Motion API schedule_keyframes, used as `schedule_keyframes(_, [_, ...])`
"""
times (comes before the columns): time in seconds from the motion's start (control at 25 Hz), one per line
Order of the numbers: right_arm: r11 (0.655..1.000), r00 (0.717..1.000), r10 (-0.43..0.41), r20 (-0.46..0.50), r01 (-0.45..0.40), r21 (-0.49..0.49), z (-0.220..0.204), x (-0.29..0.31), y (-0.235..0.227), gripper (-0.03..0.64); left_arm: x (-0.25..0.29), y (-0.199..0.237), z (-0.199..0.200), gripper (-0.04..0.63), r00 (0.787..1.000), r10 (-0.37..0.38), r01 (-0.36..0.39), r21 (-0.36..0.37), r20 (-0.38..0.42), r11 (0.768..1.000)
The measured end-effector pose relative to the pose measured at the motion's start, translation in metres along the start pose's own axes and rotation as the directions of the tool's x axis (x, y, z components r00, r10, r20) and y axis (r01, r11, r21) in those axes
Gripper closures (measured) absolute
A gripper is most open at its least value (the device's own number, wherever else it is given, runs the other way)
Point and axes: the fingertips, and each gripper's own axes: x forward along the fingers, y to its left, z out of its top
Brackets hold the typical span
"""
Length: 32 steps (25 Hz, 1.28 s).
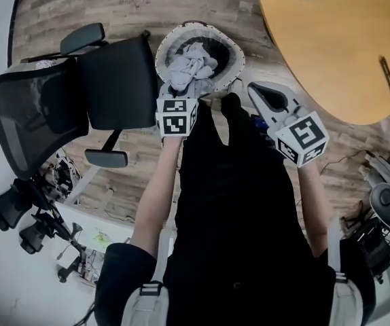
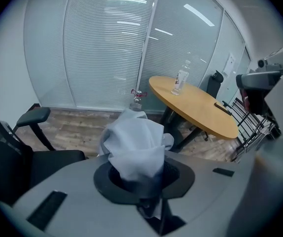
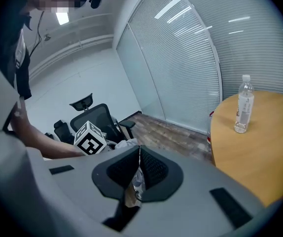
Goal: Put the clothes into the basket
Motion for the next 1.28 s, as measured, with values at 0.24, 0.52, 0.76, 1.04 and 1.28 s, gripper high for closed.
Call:
schedule_keyframes(0.24, [0.998,0.994,0.057,-0.090,-0.055,0.032,-0.048,0.016,-0.019,0.600,0.053,-0.015,-0.024,0.516,0.999,-0.007,0.004,-0.052,-0.047,0.999])
schedule_keyframes(0.52, [0.994,0.982,0.105,-0.157,-0.106,0.001,-0.083,0.041,-0.042,0.600,0.118,-0.022,-0.047,0.515,0.995,-0.008,0.003,-0.052,-0.095,0.999])
schedule_keyframes(0.76, [0.994,0.986,0.106,-0.129,-0.110,-0.020,-0.100,0.079,-0.064,0.600,0.180,-0.015,-0.076,0.515,0.990,-0.013,0.015,0.017,-0.141,1.000])
schedule_keyframes(1.04, [0.990,0.977,0.137,-0.164,-0.142,-0.022,-0.141,0.111,-0.078,0.600,0.238,-0.004,-0.104,0.515,0.987,-0.032,0.036,0.019,-0.159,0.999])
schedule_keyframes(1.28, [0.991,0.969,0.130,-0.208,-0.135,-0.007,-0.179,0.129,-0.091,0.600,0.282,0.004,-0.137,0.515,0.981,-0.055,0.063,0.038,-0.184,0.997])
